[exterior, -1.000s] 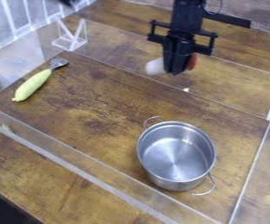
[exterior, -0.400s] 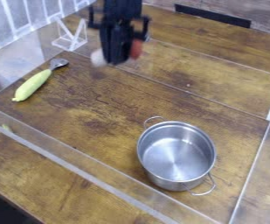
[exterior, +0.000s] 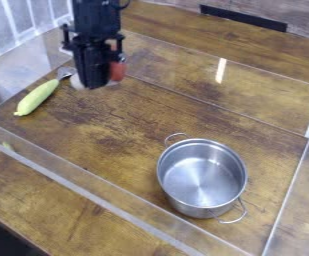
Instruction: Remove the mushroom from the silver pot and put it on the table
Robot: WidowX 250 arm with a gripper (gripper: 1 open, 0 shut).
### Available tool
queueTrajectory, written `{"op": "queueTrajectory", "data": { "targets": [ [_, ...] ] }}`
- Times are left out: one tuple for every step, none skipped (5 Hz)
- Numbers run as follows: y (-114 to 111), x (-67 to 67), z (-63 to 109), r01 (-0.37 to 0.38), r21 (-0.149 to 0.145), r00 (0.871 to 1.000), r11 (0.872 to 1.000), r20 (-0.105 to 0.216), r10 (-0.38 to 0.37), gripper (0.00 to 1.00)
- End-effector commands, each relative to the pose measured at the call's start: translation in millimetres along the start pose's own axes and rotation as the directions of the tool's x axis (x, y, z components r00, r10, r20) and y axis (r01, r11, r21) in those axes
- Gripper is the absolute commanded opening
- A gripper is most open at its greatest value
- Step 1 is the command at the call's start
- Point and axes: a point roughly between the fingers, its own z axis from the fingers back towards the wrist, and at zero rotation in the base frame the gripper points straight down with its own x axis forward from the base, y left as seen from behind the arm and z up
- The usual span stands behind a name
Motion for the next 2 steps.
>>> {"op": "queueTrajectory", "data": {
  "targets": [
    [10.2, -13.4, 19.7, -0.051, 0.019, 0.993, 0.999, 0.105, 0.049, 0.00],
    [18.2, -15.8, 3.8, -0.090, -0.003, 0.989, 0.996, 0.117, 0.090, 0.00]
  ]
}}
